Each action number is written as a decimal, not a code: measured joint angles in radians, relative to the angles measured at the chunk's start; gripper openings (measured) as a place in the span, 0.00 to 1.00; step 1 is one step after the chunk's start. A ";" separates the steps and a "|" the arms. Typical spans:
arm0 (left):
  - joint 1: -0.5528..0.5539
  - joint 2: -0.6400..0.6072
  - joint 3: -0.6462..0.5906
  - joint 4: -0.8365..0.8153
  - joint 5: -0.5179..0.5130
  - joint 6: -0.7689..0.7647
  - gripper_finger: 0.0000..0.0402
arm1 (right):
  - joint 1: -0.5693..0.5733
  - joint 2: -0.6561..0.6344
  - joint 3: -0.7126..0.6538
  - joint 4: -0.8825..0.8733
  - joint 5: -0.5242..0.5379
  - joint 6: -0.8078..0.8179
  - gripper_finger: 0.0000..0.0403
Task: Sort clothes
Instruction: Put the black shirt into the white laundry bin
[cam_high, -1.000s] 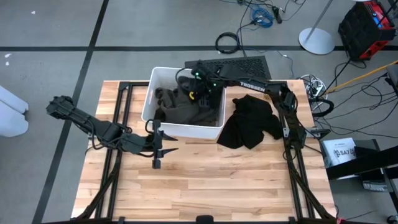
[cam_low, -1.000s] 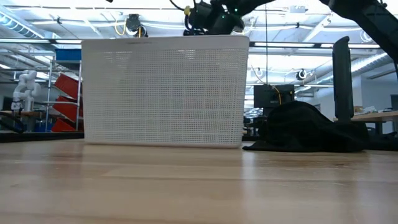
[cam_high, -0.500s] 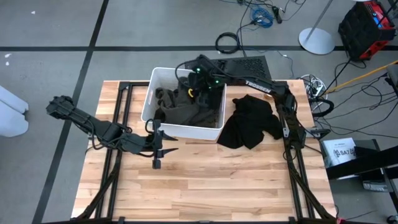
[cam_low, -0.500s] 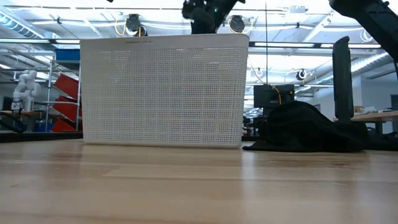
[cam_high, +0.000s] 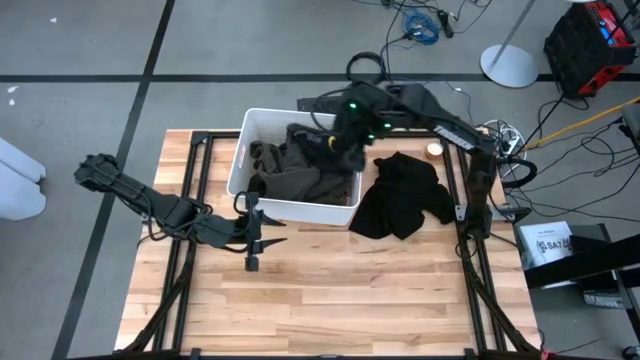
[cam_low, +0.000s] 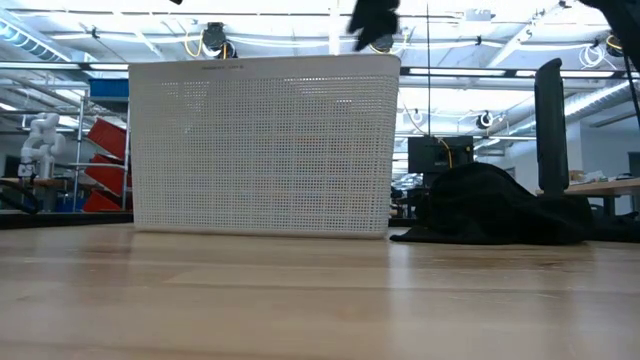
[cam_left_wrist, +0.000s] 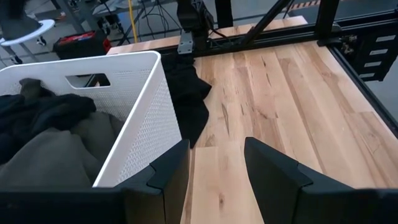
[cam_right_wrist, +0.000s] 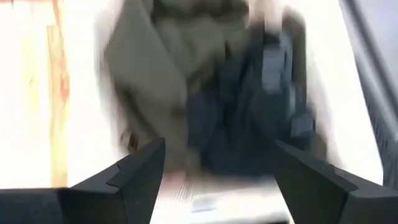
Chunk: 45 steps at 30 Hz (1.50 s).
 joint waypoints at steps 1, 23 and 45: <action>0.000 0.000 0.000 -0.001 0.000 0.000 0.41 | 0.002 -0.015 0.000 -0.049 0.003 0.031 0.68; -0.014 0.002 0.000 -0.021 0.013 -0.078 0.41 | 0.403 -0.637 -1.227 0.312 0.367 0.771 0.69; -0.014 0.002 0.000 0.030 0.014 -0.069 0.41 | 0.418 -0.633 -1.467 0.556 0.192 0.737 0.69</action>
